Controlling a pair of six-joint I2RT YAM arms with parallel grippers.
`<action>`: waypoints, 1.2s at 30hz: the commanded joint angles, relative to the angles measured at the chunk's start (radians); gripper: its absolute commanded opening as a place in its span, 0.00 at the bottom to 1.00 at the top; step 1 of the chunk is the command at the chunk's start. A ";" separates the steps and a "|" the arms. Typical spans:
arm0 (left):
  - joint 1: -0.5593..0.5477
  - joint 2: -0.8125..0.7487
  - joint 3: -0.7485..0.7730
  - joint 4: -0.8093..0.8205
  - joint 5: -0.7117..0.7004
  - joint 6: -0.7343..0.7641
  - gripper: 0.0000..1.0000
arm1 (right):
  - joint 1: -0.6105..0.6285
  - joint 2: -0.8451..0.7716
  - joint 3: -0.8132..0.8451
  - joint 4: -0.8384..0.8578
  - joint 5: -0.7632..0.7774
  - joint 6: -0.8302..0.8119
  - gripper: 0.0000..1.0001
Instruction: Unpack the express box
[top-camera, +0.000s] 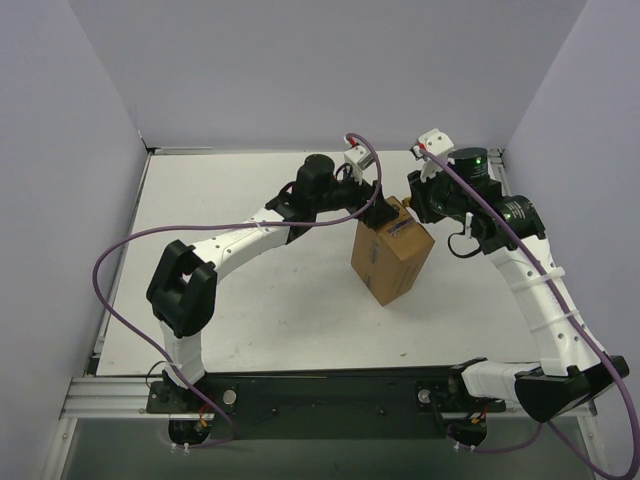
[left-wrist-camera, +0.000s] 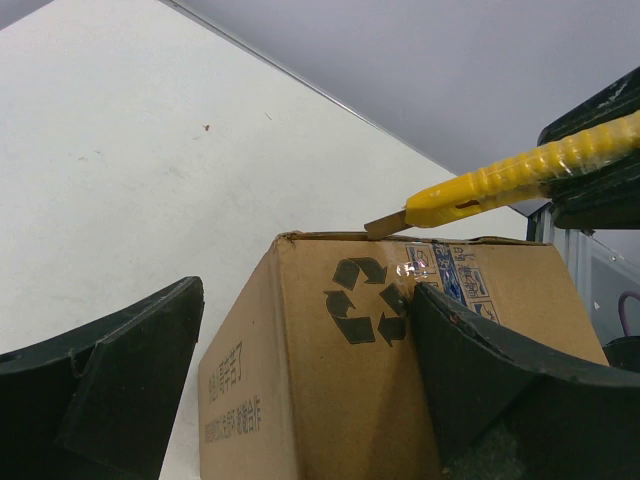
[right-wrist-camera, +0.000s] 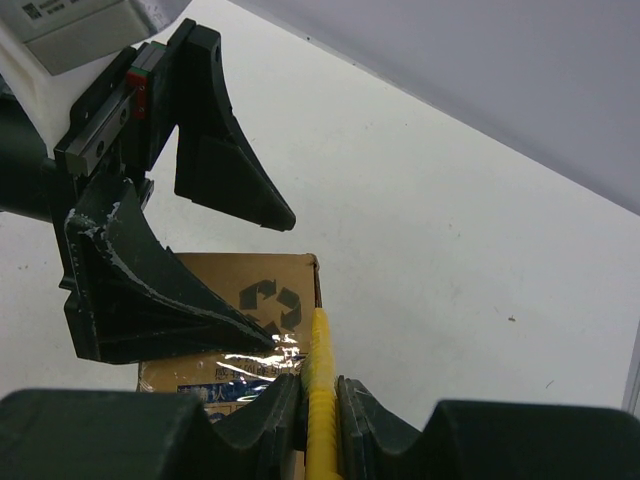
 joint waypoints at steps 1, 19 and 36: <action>0.001 0.053 -0.062 -0.193 -0.015 0.060 0.93 | 0.006 -0.002 0.051 -0.038 0.009 -0.010 0.00; 0.001 0.055 -0.068 -0.183 -0.016 0.053 0.93 | 0.006 0.048 0.099 -0.132 0.010 -0.016 0.00; 0.003 0.055 -0.074 -0.183 -0.016 0.053 0.93 | 0.006 0.045 0.174 -0.113 0.006 -0.046 0.00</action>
